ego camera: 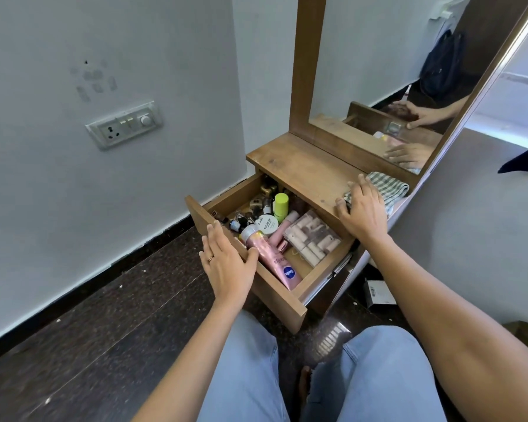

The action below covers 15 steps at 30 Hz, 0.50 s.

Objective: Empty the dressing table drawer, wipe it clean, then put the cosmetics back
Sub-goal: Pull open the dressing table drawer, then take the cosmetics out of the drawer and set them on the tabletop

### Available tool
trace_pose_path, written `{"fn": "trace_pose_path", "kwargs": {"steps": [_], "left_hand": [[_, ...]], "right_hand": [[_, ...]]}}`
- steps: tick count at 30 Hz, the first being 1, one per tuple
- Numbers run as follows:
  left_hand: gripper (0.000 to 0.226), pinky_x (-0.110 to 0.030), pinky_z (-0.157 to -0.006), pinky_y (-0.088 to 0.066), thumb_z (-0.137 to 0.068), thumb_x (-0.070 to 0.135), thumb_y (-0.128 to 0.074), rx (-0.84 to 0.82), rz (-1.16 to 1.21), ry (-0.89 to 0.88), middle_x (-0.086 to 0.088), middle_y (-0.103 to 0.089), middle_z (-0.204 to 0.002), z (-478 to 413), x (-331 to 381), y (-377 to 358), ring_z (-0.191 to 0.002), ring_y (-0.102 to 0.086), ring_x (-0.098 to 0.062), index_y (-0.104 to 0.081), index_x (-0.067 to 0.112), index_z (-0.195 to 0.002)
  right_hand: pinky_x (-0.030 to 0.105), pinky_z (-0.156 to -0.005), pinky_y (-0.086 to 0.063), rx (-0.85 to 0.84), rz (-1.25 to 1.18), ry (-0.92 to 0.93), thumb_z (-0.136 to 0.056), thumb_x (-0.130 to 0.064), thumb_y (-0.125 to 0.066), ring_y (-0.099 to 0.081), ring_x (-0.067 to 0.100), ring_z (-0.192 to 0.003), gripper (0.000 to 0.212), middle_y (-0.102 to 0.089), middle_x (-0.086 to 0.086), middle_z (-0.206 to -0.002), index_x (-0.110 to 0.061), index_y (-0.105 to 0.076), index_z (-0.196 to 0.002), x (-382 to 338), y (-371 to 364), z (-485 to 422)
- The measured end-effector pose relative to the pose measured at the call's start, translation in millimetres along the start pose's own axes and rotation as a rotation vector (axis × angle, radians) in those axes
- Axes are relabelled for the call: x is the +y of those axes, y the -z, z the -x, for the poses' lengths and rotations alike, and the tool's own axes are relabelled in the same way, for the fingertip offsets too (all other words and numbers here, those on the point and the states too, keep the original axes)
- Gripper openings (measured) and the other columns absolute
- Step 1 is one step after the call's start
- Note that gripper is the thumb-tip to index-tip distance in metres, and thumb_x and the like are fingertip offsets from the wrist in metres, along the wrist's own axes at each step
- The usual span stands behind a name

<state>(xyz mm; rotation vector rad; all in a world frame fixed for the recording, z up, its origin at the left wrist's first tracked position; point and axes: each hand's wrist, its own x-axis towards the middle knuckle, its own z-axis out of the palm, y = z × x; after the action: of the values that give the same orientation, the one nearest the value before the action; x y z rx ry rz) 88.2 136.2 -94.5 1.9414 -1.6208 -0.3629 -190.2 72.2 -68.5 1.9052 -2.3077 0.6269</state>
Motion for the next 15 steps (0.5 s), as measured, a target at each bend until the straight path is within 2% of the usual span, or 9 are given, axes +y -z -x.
{"fn": "trace_pose_path", "kwargs": {"steps": [5,11,15], "left_hand": [[0.09,-0.049,-0.117,-0.014,-0.086,0.035,-0.066,-0.014,-0.085,-0.047,-0.012,-0.016,-0.16,5,-13,11,-0.147,-0.015,-0.031,-0.009,0.012,-0.153],[0.084,-0.048,-0.118,-0.01,-0.091,0.031,-0.06,-0.061,-0.087,-0.035,-0.011,-0.014,-0.16,10,-25,20,-0.148,-0.01,-0.03,-0.007,0.012,-0.153],[0.078,-0.047,-0.119,-0.012,-0.092,0.027,-0.058,-0.07,-0.071,-0.078,-0.013,-0.016,-0.16,8,-21,21,-0.148,-0.009,-0.03,-0.011,0.011,-0.152]], "right_hand": [[0.043,-0.116,-0.018,0.005,-0.007,-0.004,-0.094,-0.037,-0.044,-0.025,0.03,-0.143,0.053,-0.032,0.017,-0.152,-0.005,-0.047,-0.136,0,0,0],[0.043,-0.115,-0.02,0.009,-0.011,-0.003,-0.089,-0.043,-0.035,-0.029,0.031,-0.14,0.061,-0.037,0.018,-0.149,-0.004,-0.049,-0.133,-1,1,2],[0.045,-0.114,-0.022,0.006,-0.003,0.0,-0.089,-0.042,-0.036,-0.029,0.032,-0.141,0.06,-0.037,0.018,-0.149,-0.004,-0.049,-0.133,0,0,2]]}}
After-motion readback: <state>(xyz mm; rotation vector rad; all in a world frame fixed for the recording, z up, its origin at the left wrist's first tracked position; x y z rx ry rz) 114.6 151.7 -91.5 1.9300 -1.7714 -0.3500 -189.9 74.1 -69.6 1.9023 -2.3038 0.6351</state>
